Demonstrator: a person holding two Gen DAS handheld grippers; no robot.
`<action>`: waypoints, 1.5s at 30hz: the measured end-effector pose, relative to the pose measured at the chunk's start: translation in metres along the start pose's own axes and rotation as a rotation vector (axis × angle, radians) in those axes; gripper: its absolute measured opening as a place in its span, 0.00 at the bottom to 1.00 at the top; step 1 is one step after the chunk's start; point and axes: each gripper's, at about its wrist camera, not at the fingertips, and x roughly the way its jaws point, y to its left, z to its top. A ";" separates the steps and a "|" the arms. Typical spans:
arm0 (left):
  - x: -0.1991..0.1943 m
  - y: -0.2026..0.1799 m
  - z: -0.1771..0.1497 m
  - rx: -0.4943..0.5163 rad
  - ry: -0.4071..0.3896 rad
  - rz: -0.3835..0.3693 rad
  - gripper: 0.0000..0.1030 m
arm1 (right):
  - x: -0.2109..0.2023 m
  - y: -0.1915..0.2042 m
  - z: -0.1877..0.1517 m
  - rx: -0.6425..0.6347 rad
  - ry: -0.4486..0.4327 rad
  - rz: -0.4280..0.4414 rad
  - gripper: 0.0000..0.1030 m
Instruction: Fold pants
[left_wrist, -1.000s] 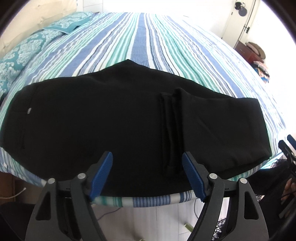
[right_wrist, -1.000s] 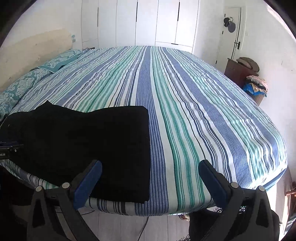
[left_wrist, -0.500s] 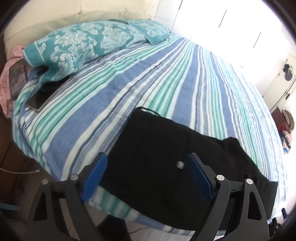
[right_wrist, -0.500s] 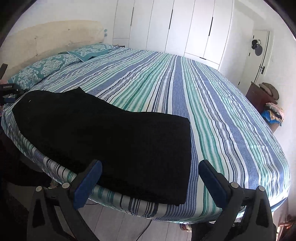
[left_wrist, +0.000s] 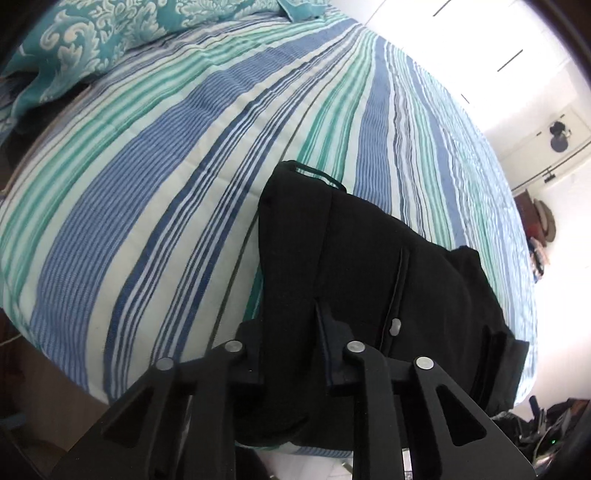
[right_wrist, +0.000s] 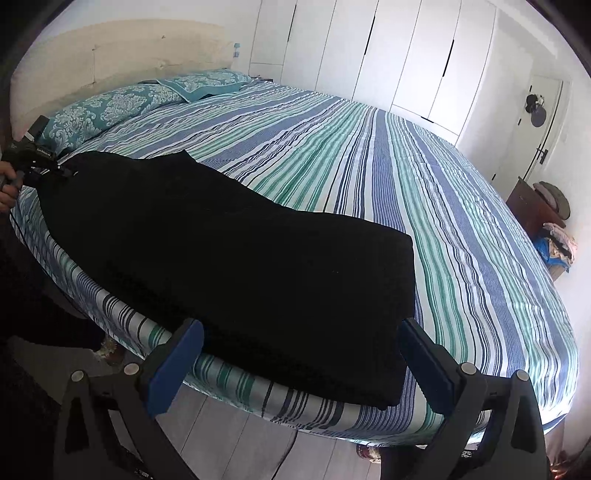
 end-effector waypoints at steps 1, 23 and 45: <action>-0.008 -0.003 -0.002 -0.022 -0.009 -0.003 0.13 | 0.001 0.001 0.000 -0.002 -0.002 0.002 1.00; -0.017 -0.346 -0.118 0.182 0.142 -0.593 0.07 | -0.049 -0.099 -0.002 0.365 -0.195 -0.024 1.00; -0.031 -0.266 -0.171 0.408 -0.156 -0.087 0.84 | 0.000 -0.108 -0.007 0.524 -0.070 0.471 0.97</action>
